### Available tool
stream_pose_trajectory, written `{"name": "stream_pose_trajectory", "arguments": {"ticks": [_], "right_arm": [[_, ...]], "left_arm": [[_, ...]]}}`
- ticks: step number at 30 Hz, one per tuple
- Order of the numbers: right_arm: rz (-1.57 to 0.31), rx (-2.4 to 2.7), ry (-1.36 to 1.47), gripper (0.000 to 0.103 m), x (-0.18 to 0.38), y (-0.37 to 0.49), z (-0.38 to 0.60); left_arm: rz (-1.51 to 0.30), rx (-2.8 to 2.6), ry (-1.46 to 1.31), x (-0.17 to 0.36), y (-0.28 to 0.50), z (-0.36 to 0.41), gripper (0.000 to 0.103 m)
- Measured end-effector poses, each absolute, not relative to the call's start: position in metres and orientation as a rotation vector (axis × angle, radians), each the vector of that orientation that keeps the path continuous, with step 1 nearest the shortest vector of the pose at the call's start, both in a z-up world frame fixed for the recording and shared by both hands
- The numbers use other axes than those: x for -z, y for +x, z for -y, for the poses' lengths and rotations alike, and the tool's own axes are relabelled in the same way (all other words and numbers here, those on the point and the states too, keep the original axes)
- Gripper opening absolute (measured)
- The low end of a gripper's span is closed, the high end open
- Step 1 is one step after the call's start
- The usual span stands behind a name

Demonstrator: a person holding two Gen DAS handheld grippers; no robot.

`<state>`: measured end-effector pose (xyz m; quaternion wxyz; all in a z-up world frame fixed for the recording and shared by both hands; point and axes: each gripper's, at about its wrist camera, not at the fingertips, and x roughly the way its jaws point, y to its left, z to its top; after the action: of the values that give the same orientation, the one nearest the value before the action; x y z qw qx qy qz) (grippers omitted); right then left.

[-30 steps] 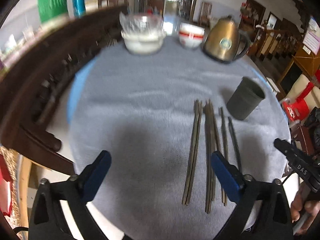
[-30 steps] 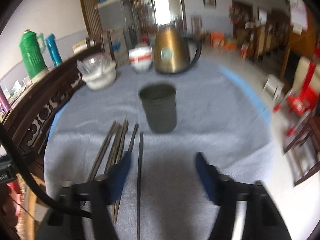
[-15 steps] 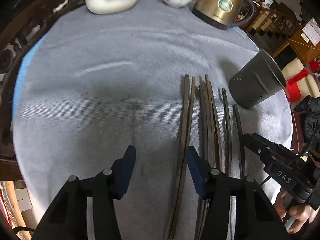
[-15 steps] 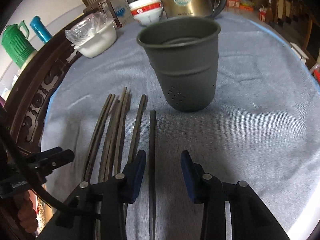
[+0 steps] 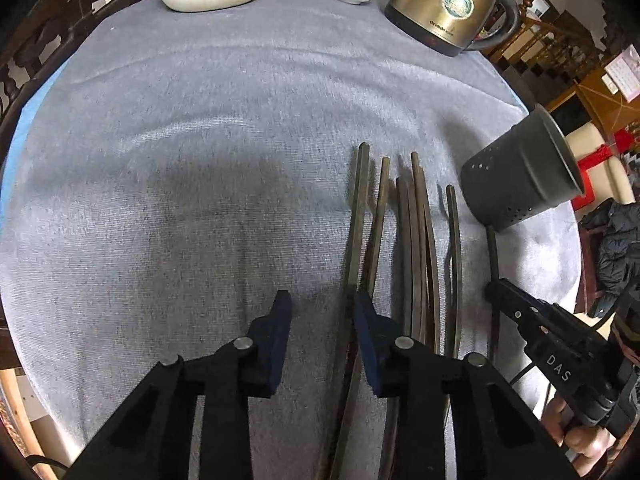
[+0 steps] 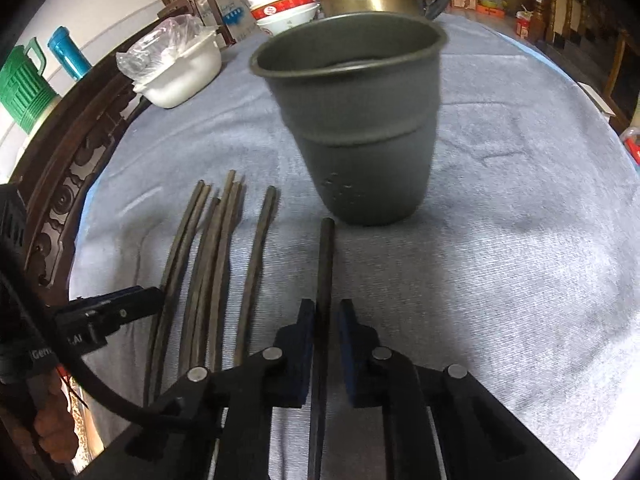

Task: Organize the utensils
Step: 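Lower the right tool onto one dark chopstick and close it while the left tool grasps another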

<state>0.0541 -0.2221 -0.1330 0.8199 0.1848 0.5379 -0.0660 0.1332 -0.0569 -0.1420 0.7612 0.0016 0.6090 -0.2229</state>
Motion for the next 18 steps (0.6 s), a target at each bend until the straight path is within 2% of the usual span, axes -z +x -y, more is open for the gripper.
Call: {"name": "stream_pose_trajectory", "arguments": {"ticks": [12, 18], "right_arm": [[-1.169, 0.153, 0.361, 0.016, 0.134, 0.063, 0.219], [-1.151, 0.138, 0.308, 0.015, 0.136, 0.070, 0.212]], "left_arm": [[-1.356, 0.441, 0.002, 0.139, 0.118, 0.025, 0.032], [-1.358, 0.409, 0.014, 0.135, 0.138, 0.039, 0.032]]}}
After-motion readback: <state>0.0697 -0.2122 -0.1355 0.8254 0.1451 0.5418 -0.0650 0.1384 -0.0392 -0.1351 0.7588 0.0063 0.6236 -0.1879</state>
